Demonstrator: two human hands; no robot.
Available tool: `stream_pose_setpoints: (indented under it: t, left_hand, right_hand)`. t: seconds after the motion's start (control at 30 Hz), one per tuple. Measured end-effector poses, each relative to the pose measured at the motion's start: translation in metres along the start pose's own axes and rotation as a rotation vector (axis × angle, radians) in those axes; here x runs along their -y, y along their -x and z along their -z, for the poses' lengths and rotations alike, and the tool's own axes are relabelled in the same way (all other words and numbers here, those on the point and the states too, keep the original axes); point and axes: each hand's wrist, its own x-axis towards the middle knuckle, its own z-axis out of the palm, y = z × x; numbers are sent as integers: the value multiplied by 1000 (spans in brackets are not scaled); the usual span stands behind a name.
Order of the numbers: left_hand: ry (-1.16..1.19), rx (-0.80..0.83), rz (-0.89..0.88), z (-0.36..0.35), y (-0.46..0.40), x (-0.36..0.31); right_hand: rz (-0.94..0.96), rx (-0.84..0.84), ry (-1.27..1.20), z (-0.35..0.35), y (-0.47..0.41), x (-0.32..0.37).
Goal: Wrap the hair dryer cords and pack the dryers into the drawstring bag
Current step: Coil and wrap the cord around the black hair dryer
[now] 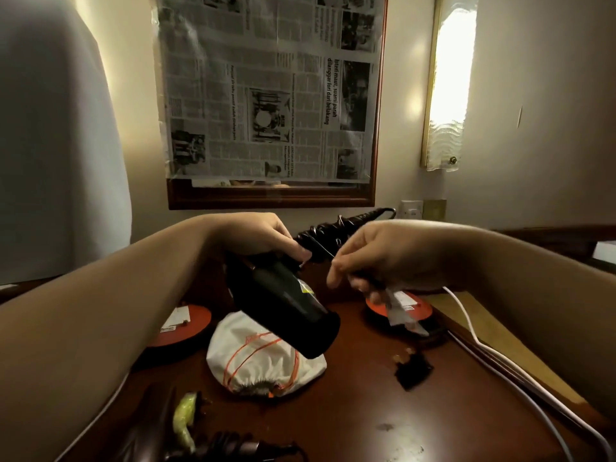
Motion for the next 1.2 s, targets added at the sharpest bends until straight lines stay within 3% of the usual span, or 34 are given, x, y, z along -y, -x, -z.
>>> stream_pose_setpoints:
  t: [0.17, 0.3, 0.4, 0.53, 0.63, 0.8, 0.97, 1.07, 1.2]
  left_hand:
    - [224, 81, -142, -3, 6, 12]
    - [386, 222, -268, -14, 8, 11]
    - [412, 347, -314, -26, 7, 10]
    - [466, 559, -249, -42, 6, 4]
    - [265, 649, -169, -55, 7, -4]
    - [47, 625, 6, -70, 6, 0]
    - [-179, 459, 109, -71, -4, 5]
    - [-196, 362, 112, -64, -7, 13]
    - [-117, 276, 104, -51, -7, 24]
  right_hand:
    - [149, 242, -168, -13, -18, -45]
    - [260, 248, -218, -30, -43, -68]
    - [223, 292, -85, -36, -56, -70]
    - [88, 16, 198, -29, -59, -61]
    - [167, -180, 389, -17, -65, -43]
    - [192, -134, 631, -1, -51, -7]
    - [98, 3, 792, 5, -29, 21]
    - [19, 77, 736, 1, -13, 30]
    - [27, 29, 620, -12, 0, 15]
